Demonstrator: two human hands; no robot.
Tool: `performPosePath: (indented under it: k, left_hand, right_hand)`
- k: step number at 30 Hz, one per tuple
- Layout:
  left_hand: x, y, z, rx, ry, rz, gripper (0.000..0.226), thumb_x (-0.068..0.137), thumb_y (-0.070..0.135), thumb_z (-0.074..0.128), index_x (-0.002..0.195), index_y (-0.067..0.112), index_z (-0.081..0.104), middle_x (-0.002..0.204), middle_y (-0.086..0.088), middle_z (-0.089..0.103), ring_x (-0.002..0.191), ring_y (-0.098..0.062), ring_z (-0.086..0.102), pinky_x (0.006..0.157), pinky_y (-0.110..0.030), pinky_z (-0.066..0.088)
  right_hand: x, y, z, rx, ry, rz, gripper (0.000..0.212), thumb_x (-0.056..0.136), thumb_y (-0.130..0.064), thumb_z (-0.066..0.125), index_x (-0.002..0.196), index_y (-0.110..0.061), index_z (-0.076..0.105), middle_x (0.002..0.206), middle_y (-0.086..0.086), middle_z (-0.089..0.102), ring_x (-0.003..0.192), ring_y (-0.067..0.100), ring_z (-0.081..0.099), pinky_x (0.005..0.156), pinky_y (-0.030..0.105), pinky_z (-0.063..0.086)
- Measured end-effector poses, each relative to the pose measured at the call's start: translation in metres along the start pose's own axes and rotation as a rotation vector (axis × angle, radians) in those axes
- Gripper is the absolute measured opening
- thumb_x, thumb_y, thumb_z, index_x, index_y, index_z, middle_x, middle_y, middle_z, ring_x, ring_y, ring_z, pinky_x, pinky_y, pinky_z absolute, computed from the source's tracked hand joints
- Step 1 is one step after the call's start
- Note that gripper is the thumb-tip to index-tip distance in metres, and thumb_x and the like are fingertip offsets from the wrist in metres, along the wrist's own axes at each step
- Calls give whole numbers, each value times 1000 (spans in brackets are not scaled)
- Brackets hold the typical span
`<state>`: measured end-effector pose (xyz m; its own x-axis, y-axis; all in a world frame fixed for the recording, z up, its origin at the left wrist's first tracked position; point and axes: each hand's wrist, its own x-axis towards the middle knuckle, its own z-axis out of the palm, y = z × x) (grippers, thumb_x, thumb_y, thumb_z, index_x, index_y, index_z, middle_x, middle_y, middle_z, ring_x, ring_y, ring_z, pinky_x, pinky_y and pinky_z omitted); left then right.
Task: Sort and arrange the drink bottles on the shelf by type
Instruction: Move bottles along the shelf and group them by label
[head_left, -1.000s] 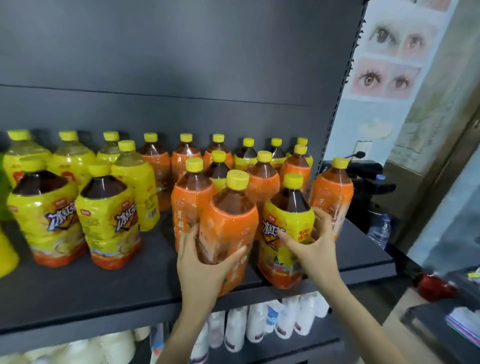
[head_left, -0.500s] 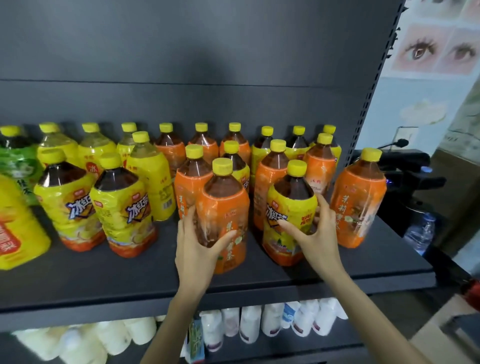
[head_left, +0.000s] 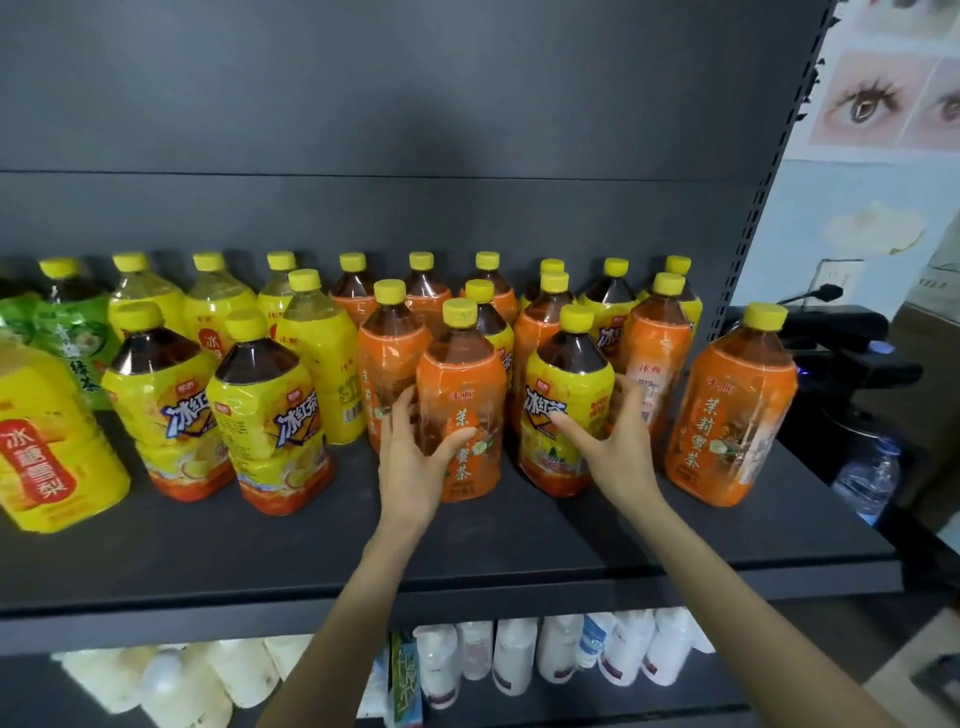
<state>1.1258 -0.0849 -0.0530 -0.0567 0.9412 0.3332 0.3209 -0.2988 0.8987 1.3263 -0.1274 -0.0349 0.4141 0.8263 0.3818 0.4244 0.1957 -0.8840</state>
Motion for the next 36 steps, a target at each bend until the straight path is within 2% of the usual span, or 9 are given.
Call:
performPosePath:
  k: [4, 8, 10, 13, 16, 19, 23, 28, 36]
  left_hand:
    - [-7, 2, 4, 7, -5, 20, 81, 80, 43, 67, 148, 20, 28, 143, -7, 32, 132, -22, 36, 106, -33, 34]
    - [-23, -8, -13, 126, -82, 17, 65, 89, 26, 63, 146, 16, 32, 139, -10, 42, 124, -23, 48, 101, -37, 43]
    - [-39, -14, -34, 248, -84, 56, 55, 92, 20, 60, 143, 16, 38, 128, -7, 54, 114, -20, 54, 92, -34, 46]
    - [-67, -15, -70, 511, -21, 136, 42, 95, 27, 54, 136, 19, 48, 121, 1, 57, 113, -20, 53, 80, -37, 46]
    - [-93, -17, -107, 718, 64, 191, 36, 94, 28, 57, 127, 14, 57, 114, -4, 61, 105, -30, 57, 68, -42, 49]
    - [-114, -27, -144, 820, 125, 207, 35, 91, 26, 62, 121, 9, 61, 108, -9, 64, 95, -36, 60, 63, -44, 51]
    - [-137, -35, -190, 911, 196, 155, 37, 84, 24, 68, 118, 10, 64, 108, -11, 66, 97, -38, 62, 58, -44, 51]
    - [-155, -47, -243, 965, 211, 157, 38, 83, 26, 68, 117, 9, 65, 107, -11, 67, 89, -38, 64, 55, -42, 49]
    - [-170, -68, -362, 1011, 192, 188, 40, 92, 38, 54, 120, 11, 63, 109, -9, 66, 99, -38, 61, 56, -43, 51]
  right_hand:
    - [4, 7, 7, -56, -14, -3, 99, 63, -64, 69, 141, -20, 26, 139, 3, 43, 128, 18, 44, 101, 47, 45]
    - [-4, 14, 3, -87, -73, -42, 88, 80, -30, 73, 148, -17, 19, 147, 2, 34, 134, 13, 34, 109, 40, 37]
    - [-11, 20, -4, -157, -138, -49, 83, 84, -25, 70, 149, -19, 19, 148, 2, 35, 135, 14, 35, 109, 43, 37]
    - [-32, 25, -21, -532, -181, -135, 71, 91, -32, 60, 149, -17, 22, 148, 5, 37, 133, 23, 38, 104, 44, 41]
    - [-65, 19, -34, -769, -121, -308, 56, 92, -33, 57, 141, -10, 39, 138, 10, 48, 123, 30, 47, 98, 45, 44]
    - [-100, 16, -35, -801, -100, -377, 46, 94, -38, 53, 129, -9, 53, 126, 10, 58, 114, 31, 55, 93, 49, 48]
    - [-139, 8, -26, -840, -107, -422, 52, 91, -46, 36, 122, -10, 59, 116, 7, 64, 103, 30, 62, 85, 48, 53]
    - [-171, -6, -3, -863, -127, -403, 56, 90, -49, 35, 124, -11, 60, 118, 7, 65, 103, 28, 63, 85, 46, 52]
    - [-233, -60, 80, -855, -154, -370, 59, 91, -49, 33, 123, -9, 60, 117, 9, 66, 103, 31, 63, 86, 44, 51]
